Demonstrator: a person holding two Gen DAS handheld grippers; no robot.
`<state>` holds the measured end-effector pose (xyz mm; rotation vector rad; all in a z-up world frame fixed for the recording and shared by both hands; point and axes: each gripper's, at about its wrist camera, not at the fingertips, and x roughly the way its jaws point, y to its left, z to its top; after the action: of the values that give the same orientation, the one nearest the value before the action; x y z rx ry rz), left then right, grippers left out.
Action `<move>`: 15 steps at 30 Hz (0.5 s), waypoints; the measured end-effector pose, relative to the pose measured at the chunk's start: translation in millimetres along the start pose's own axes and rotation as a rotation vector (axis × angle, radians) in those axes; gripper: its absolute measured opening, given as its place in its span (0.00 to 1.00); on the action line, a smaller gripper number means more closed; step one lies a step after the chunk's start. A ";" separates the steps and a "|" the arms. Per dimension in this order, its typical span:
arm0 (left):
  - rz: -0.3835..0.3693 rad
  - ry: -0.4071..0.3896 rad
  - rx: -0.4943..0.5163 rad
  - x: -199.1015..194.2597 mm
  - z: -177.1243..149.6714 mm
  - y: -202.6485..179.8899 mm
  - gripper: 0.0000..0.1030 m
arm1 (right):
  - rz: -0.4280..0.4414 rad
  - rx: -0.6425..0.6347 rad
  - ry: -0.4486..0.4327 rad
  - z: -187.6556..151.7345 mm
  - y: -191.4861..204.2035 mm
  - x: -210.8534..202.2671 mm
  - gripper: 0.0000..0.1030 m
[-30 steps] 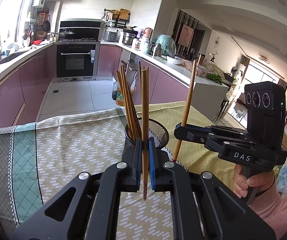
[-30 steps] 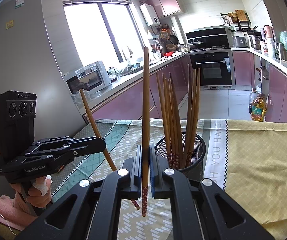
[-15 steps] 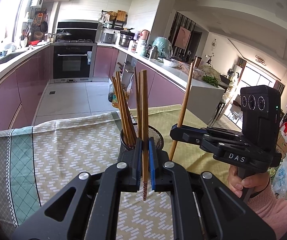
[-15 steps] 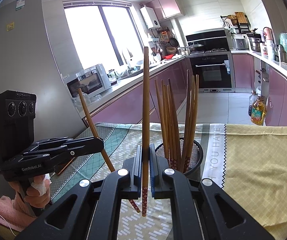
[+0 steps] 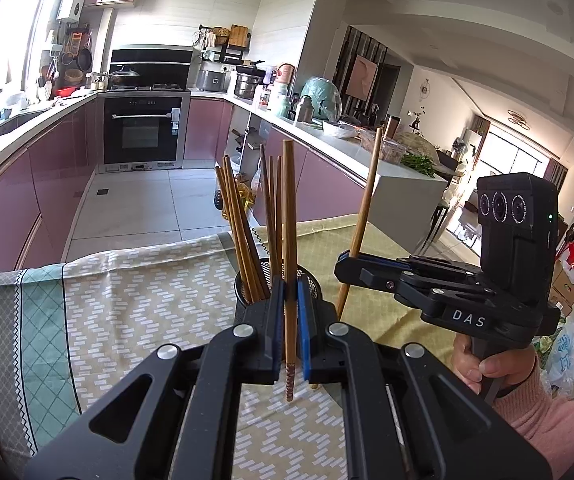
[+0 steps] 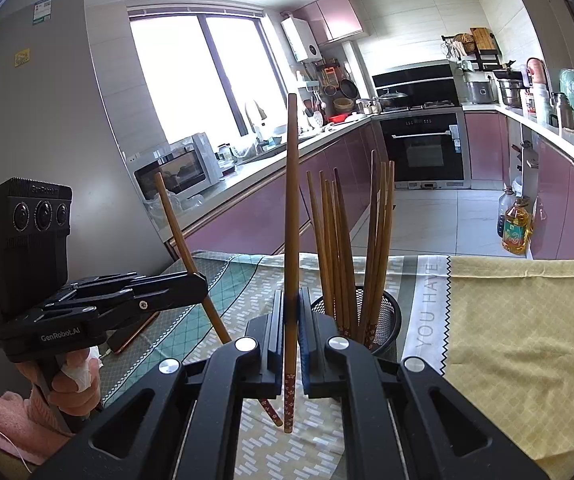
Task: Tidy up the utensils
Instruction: 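Carry the upright chopstick over the mesh cup with the right gripper, then lower the chopstick into the mesh cup with the right gripper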
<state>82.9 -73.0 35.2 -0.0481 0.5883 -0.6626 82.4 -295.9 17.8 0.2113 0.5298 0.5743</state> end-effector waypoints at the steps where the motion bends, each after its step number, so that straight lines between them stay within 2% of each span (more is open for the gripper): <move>1: -0.001 -0.001 0.000 -0.2 0.9 -0.1 0.07 | 0.000 -0.001 -0.002 0.6 0.0 -0.7 0.06; 15: -0.001 -0.023 0.015 -2.6 11.0 -4.4 0.07 | 0.000 -0.010 -0.017 6.6 -1.0 -0.4 0.06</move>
<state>84.6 -76.5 46.7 -0.0414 0.5609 -0.6662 86.1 -297.2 23.2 0.2068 0.5110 0.5745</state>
